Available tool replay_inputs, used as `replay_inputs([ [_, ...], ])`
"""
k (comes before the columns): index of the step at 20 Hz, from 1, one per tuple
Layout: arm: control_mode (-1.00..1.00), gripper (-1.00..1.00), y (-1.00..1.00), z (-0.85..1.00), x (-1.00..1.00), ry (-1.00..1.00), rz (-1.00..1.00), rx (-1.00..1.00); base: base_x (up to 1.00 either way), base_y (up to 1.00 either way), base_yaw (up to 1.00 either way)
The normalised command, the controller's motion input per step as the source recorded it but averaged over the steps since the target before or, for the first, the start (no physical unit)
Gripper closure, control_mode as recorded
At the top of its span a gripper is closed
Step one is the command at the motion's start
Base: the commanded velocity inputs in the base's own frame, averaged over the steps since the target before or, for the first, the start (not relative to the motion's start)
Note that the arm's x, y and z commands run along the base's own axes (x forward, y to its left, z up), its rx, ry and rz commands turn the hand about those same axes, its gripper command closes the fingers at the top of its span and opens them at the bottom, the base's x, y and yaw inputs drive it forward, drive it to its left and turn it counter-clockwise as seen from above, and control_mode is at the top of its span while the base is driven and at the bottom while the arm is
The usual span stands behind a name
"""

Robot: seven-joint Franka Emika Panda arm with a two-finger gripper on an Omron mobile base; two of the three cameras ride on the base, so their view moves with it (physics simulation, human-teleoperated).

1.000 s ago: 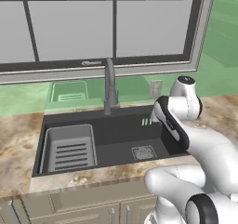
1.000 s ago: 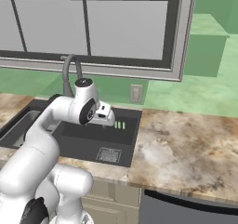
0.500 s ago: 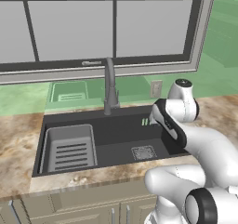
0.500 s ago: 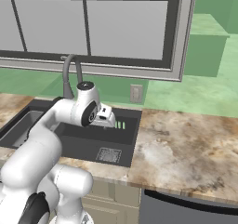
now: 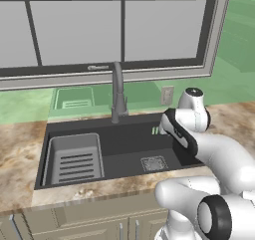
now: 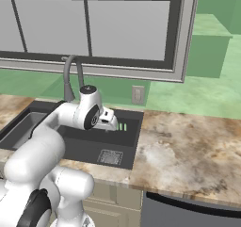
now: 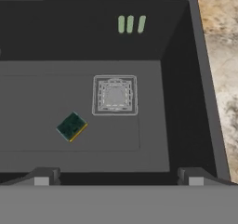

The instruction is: Pick up the sponge and sponge from the sink, and place them back in the cabinet, and close the cabinet doors.

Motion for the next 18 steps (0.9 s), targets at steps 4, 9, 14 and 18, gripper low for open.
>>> replay_inputs([
  [4, -1.0, -1.0, 0.01, -0.16, 0.0, 0.01, 0.0, 0.0, 0.0, 0.0, 0.0],
  [9, -1.0, -1.0, 0.15, -0.2, 0.0, 0.0, 0.0, 0.0, 0.0, 0.0, 0.0],
  [14, -1.0, -1.0, 0.24, -0.23, 0.0, 0.0, 0.0, 0.0, 0.0, 0.0, 0.0],
  [18, -1.0, -1.0, 0.25, -0.21, 0.0, 0.01, 0.0, 0.0, 0.0, 0.0, 0.0],
])
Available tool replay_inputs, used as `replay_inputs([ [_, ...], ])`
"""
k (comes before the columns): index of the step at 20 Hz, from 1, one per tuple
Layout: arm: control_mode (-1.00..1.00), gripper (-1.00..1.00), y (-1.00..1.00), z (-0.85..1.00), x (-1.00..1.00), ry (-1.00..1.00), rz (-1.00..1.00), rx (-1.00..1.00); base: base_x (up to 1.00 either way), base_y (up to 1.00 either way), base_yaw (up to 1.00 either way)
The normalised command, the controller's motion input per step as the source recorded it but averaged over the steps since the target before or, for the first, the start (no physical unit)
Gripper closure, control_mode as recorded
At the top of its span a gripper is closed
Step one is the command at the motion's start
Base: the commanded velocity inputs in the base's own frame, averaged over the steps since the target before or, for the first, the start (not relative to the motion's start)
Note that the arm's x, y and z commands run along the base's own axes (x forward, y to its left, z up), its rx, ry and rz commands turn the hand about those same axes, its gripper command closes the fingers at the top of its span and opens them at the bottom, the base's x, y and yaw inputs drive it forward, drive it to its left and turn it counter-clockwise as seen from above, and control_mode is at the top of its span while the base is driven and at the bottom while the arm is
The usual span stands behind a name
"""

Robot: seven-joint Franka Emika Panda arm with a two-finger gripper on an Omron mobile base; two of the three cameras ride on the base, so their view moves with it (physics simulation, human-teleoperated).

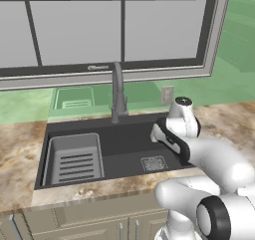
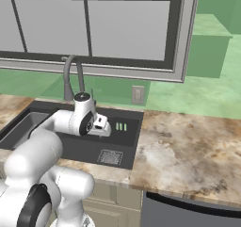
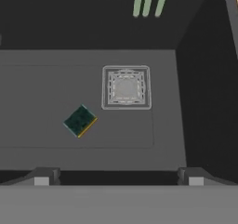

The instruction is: Pick up the sponge and sponge from the sink, and place them back in the cabinet, and close the cabinet doors.

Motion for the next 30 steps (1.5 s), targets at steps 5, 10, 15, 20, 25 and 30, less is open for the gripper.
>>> replay_inputs([
  [5, -1.0, -1.0, 0.2, -0.17, 0.0, 0.03, 0.0, 0.0, 0.0, 0.0, 0.0],
  [10, -1.0, -1.0, 0.19, -0.17, 0.0, 0.04, 0.0, 0.0, 0.0, 0.0, 0.0],
  [15, -1.0, -1.0, 0.17, -0.16, 0.0, 0.04, 0.0, 0.0, 0.0, 0.0, 0.0],
  [20, -1.0, -1.0, 0.15, -0.16, 0.0, 0.04, 0.0, 0.0, 0.0, 0.0, 0.0],
  [25, -1.0, -1.0, 0.12, -0.12, 0.0, 0.04, 0.0, 0.0, 0.0, 0.0, 0.0],
  [30, -1.0, -1.0, 0.1, -0.12, 0.0, 0.05, 0.0, 0.0, 0.0, 0.0, 0.0],
])
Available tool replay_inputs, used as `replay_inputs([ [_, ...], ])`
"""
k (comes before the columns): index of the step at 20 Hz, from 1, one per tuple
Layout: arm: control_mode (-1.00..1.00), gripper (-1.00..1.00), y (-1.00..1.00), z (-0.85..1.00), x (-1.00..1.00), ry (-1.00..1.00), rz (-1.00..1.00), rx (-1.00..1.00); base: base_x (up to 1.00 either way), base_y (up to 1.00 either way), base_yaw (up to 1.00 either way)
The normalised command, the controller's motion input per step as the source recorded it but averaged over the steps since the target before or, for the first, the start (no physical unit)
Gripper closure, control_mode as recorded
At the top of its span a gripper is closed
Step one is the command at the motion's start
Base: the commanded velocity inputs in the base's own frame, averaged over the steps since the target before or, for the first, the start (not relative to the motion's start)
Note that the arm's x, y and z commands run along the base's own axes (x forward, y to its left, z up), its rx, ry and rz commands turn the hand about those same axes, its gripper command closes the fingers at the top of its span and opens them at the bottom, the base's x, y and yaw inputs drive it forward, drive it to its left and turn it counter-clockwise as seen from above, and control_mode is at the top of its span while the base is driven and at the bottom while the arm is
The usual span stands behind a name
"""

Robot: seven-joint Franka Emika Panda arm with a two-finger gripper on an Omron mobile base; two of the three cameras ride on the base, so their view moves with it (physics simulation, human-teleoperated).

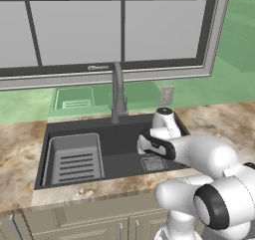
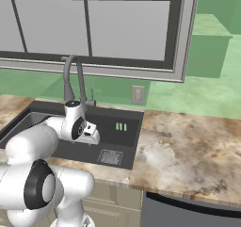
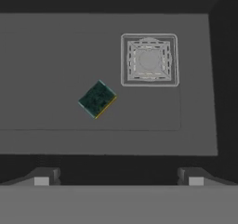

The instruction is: Pick up the sponge and sponge from the sink, and place them back in the cabinet, and close the cabinet doors.

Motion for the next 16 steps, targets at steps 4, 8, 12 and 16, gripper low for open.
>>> replay_inputs([
  [4, -1.0, -1.0, 0.09, -0.13, 0.0, 0.05, 0.0, 0.0, 0.0, 0.0, 0.0],
  [8, -1.0, -1.0, 0.09, -0.15, 0.0, 0.05, 0.0, 0.0, 0.0, 0.0, 0.0],
  [12, -1.0, -1.0, 0.06, -0.16, 0.0, 0.04, 0.0, 0.0, 0.0, 0.0, 0.0],
  [16, -1.0, -1.0, 0.05, -0.05, 0.03, 0.02, 0.0, 0.0, 0.0, 0.0, 0.0],
])
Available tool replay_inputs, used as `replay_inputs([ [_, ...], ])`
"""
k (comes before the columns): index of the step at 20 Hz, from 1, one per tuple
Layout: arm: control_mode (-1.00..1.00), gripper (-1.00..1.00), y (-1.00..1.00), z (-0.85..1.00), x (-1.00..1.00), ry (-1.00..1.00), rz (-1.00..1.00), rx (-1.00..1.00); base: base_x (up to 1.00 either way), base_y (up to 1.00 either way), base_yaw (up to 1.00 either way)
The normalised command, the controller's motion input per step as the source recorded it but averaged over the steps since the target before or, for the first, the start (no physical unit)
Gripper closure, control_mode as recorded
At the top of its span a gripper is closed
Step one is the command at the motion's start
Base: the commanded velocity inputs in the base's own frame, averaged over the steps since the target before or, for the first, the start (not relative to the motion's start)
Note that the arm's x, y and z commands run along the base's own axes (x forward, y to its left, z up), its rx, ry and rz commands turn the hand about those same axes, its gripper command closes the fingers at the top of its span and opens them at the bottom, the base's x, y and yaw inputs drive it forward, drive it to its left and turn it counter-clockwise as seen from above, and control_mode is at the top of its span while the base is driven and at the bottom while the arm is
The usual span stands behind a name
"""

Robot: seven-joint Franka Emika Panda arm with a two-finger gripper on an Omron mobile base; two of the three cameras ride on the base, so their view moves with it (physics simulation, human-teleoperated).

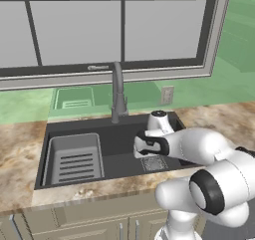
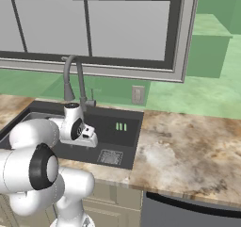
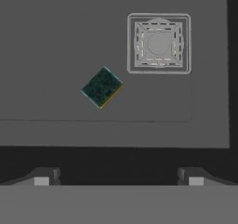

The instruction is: Pick up the sponge and sponge from the sink, and place them back in the cabinet, and close the cabinet doors.

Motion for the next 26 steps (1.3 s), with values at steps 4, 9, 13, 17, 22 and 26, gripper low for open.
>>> replay_inputs([
  [4, -1.0, -1.0, 0.01, -0.01, 0.04, 0.02, 0.0, 0.0, 0.0, 0.0, 0.0],
  [9, -1.0, -1.0, 0.0, 0.0, 0.07, 0.01, 0.0, 0.0, 0.0, 0.0, 0.0],
  [13, -1.0, -1.0, 0.0, 0.0, 0.12, 0.0, 0.0, 0.0, 0.0, 0.0, 0.0],
  [17, -1.0, -1.0, 0.02, -0.03, 0.15, 0.0, 0.0, 0.0, 0.0, 0.0, 0.0],
  [22, -1.0, -1.0, 0.06, -0.07, 0.12, 0.0, 0.0, 0.0, 0.0, 0.0, 0.0],
  [26, -1.0, -1.0, 0.06, -0.1, 0.07, 0.0, 0.0, 0.0, 0.0, 0.0, 0.0],
])
